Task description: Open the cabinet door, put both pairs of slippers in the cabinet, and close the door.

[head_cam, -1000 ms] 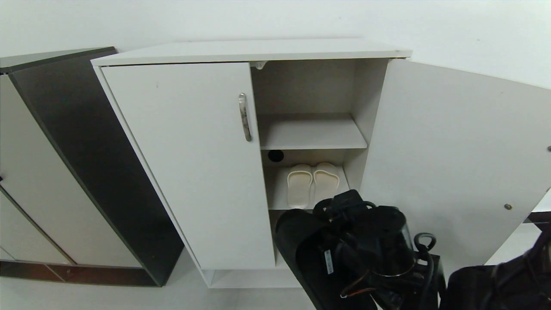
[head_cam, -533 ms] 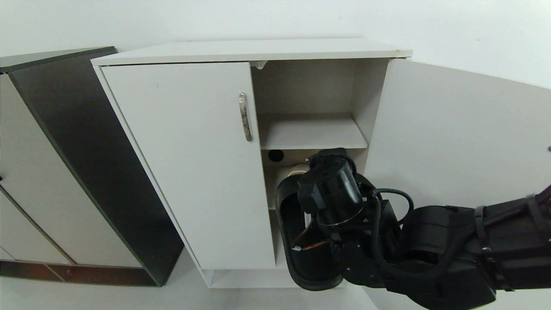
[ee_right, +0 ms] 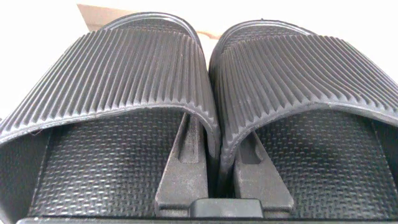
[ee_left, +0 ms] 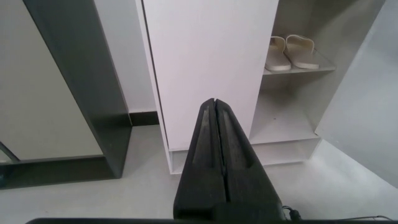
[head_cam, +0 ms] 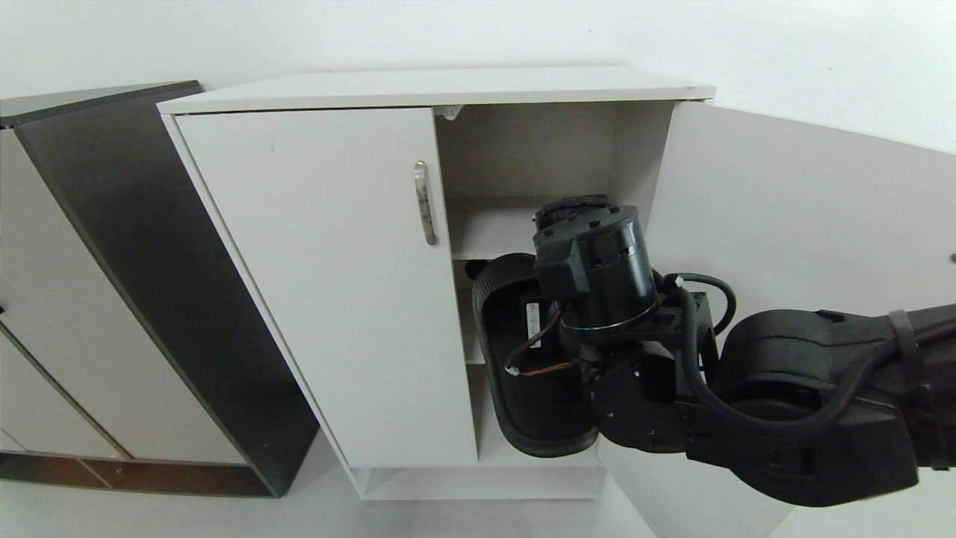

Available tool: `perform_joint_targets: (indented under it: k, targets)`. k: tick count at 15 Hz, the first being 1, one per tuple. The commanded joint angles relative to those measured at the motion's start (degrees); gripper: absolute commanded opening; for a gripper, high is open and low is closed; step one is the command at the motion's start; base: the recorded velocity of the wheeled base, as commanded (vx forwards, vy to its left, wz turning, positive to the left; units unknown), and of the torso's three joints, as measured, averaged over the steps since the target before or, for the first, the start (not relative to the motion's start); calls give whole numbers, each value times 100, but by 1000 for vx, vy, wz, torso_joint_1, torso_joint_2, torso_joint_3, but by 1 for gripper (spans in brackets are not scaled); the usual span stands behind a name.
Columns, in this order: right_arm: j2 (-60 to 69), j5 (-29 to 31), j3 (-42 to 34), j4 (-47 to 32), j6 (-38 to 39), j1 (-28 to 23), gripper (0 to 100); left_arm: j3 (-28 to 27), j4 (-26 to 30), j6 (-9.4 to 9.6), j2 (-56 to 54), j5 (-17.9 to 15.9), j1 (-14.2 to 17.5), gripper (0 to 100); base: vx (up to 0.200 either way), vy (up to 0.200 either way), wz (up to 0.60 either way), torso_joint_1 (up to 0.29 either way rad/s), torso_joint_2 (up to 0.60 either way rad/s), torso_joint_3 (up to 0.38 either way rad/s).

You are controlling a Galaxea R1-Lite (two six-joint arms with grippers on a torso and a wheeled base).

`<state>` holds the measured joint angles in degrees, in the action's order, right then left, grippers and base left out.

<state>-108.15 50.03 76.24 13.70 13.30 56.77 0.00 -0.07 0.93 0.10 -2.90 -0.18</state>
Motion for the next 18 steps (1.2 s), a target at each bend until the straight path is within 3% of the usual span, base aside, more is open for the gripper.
perform_joint_targets:
  k: [1,4,18]
  targets:
    - [93,-2,-4,1,-3,1,0,0,-1,4,8,0,1,0,0,0,0,0,0,0]
    - [66,-2,-30,10,6,-8,0,0,-1,-5,8,0,1,0,0,0,0,0,0,0]
    - [-127,-2,146,18,6,53,0,0,-1,4,8,0,1,0,186,0,0,1,3,2]
